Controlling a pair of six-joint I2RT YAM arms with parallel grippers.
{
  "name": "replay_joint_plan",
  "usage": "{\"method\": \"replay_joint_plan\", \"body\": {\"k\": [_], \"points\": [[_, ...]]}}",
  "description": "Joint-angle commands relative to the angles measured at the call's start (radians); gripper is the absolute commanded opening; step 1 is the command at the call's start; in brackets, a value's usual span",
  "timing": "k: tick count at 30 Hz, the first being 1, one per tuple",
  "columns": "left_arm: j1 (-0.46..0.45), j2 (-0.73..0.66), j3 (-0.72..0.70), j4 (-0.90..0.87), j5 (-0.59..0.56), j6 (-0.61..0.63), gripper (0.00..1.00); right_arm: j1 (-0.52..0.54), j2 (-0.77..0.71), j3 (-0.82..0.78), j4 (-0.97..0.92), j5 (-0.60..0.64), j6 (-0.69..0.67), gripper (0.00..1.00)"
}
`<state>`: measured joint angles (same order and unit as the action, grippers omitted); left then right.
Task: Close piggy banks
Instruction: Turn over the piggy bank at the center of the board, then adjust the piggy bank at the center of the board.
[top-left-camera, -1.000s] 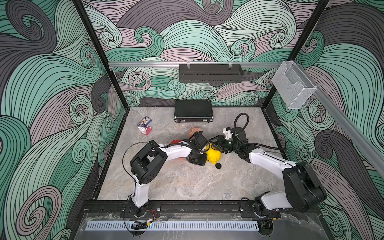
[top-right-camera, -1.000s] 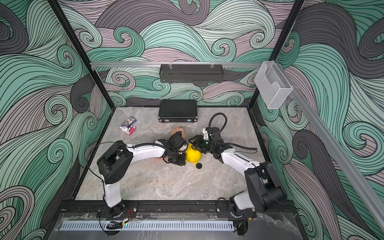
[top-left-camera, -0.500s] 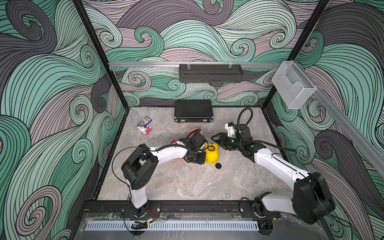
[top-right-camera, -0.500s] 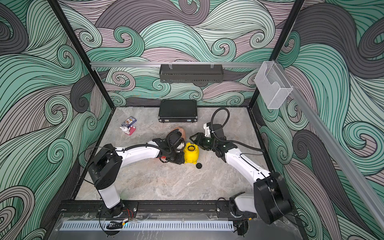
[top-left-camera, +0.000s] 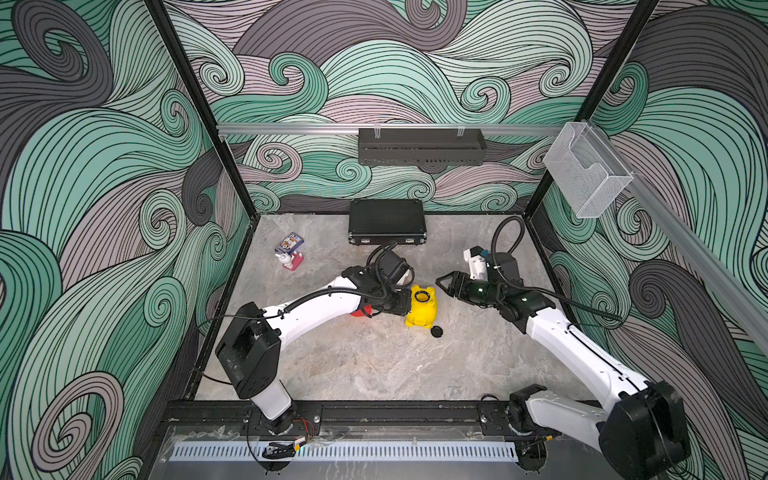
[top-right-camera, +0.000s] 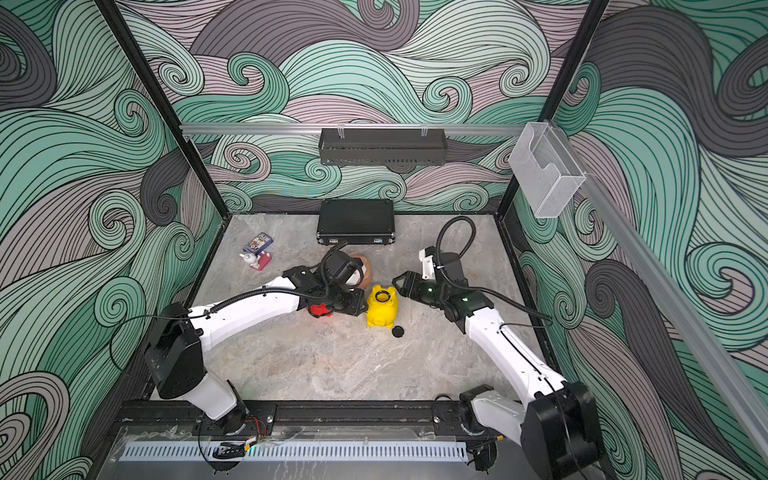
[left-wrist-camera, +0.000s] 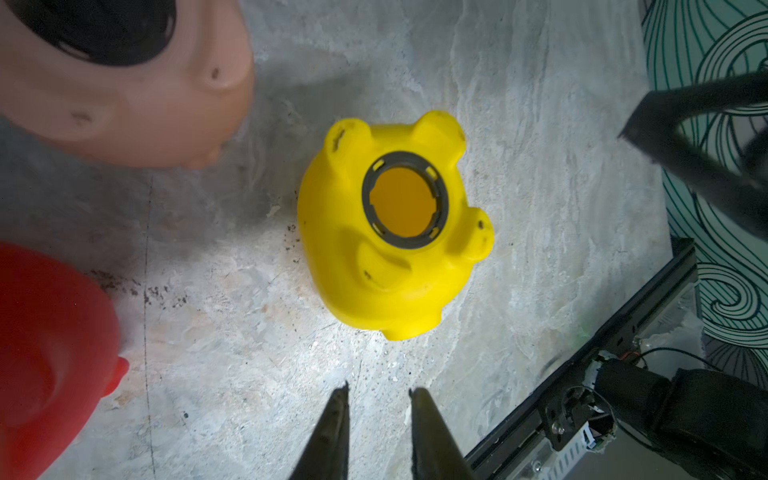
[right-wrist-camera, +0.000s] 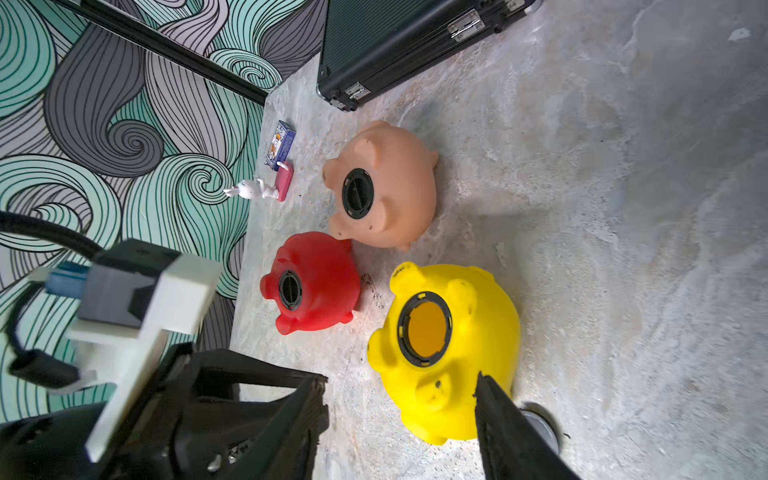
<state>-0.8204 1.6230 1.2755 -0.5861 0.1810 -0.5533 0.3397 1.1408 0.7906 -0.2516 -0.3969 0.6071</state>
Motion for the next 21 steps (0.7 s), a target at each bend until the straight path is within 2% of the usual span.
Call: {"method": "replay_joint_plan", "body": {"k": [1, 4, 6, 15, 21], "points": [[0.004, -0.005, -0.001, 0.004, 0.037, 0.002, 0.33, -0.014, 0.005, -0.005, -0.032, 0.019, -0.08, 0.62], [0.004, 0.004, 0.008, 0.038, 0.0, -0.011, 0.44, -0.014, 0.049, 0.027, -0.048, 0.04, -0.118, 0.62], [0.004, 0.02, 0.035, 0.027, -0.038, -0.025, 0.47, -0.013, 0.094, 0.06, -0.067, 0.048, -0.138, 0.61], [0.0, 0.079, 0.034, 0.072, -0.033, -0.025, 0.54, -0.006, 0.296, 0.194, -0.089, 0.021, -0.132, 0.58], [0.0, 0.103, 0.04, 0.095, -0.036, -0.031, 0.55, 0.017, 0.394, 0.262, -0.126, 0.06, -0.14, 0.56]]}}
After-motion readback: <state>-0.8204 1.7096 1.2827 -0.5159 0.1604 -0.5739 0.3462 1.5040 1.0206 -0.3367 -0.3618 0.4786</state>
